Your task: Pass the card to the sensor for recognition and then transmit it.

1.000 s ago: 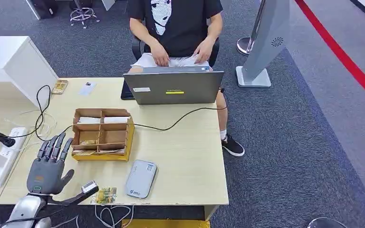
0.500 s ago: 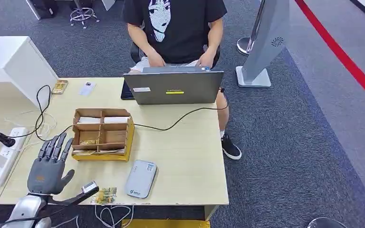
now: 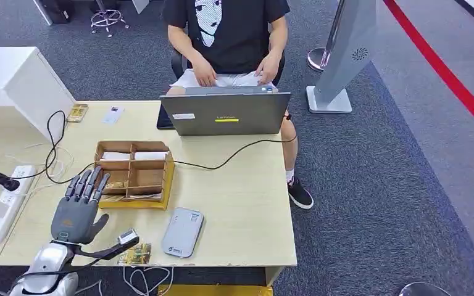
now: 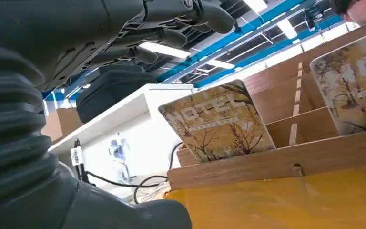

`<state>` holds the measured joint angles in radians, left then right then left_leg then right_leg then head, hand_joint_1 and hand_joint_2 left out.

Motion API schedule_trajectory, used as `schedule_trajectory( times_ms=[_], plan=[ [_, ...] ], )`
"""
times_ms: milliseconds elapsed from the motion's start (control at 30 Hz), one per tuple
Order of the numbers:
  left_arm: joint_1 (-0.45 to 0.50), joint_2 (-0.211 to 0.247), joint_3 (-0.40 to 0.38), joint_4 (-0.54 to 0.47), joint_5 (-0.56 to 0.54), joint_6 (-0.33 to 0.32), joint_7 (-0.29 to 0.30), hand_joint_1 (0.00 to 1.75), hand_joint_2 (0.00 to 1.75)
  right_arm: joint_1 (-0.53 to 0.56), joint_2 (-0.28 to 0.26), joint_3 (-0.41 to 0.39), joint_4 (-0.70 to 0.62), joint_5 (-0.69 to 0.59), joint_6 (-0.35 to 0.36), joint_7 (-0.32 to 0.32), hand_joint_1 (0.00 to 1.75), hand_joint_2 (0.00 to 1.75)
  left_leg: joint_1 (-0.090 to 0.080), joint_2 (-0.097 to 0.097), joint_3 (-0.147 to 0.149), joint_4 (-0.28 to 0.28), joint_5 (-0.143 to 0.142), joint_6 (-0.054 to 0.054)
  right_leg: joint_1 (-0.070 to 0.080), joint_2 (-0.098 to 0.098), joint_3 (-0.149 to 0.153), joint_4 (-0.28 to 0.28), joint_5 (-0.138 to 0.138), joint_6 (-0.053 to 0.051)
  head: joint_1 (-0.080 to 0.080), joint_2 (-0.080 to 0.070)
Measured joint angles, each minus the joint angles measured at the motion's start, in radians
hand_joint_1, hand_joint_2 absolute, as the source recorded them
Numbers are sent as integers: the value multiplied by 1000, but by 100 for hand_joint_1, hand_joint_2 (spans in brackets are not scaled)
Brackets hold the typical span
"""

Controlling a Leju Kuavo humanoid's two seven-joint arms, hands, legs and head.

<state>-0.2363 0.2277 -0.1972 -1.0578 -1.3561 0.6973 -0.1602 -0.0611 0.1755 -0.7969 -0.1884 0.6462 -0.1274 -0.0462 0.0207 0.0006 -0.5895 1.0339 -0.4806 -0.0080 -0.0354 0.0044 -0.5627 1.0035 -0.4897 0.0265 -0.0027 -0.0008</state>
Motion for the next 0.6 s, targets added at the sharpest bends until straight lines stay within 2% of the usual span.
schedule_trajectory(
  times_ms=[467,500,533,600],
  plan=[
    [0,1,0,0,3,0,0,0,175,0,0,-1,0,3,0,0,0,175,0,0,0,0,0,0,0,0,0,0,0,0,0,0],
    [0,1,0,0,3,0,0,59,175,0,0,-1,0,3,0,0,0,175,0,0,0,0,0,0,0,0,0,0,0,0,0,0],
    [0,1,0,0,3,0,0,175,175,0,0,-1,0,3,0,0,0,175,0,0,0,0,0,0,0,0,0,0,0,0,0,0],
    [0,1,0,0,3,0,0,175,175,0,0,-1,0,3,0,0,0,175,0,0,0,0,0,0,0,0,0,0,0,0,0,0]
  ],
)
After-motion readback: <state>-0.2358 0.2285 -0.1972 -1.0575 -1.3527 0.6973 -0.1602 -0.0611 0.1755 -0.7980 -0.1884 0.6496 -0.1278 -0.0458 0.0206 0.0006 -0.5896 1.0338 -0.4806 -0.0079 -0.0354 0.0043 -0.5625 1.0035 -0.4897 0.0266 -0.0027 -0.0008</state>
